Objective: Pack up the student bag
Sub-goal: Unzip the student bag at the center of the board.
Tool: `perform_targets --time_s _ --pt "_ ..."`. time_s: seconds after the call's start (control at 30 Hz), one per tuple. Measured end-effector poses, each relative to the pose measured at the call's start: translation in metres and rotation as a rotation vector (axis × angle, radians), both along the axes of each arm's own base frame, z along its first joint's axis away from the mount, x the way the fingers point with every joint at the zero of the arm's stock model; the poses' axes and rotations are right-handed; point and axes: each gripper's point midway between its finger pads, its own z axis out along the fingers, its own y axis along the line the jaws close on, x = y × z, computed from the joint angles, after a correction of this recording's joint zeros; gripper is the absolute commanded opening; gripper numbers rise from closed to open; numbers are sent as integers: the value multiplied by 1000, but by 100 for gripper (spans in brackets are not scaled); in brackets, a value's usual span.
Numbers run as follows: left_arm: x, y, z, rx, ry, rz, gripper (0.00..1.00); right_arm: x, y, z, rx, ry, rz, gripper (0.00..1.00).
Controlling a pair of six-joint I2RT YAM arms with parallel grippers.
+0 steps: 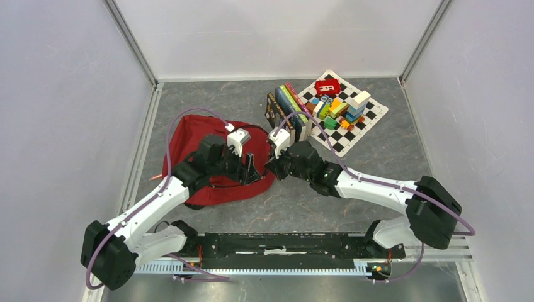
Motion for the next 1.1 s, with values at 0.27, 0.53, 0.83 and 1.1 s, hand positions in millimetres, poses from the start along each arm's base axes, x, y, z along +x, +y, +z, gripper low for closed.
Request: perform_targets --time_s 0.27,0.53,0.83,1.1 --pt "-12 -13 -13 41 21 -50 69 4 -1 -2 -13 5 -24 0" --pt "-5 -15 -19 72 2 14 16 5 -2 -3 -18 6 -32 0" --pt "-4 -11 -22 76 -20 59 2 10 -6 -1 -46 0 -62 0" --pt "-3 -1 -7 46 -62 124 2 29 -18 8 -86 -47 -137 0"
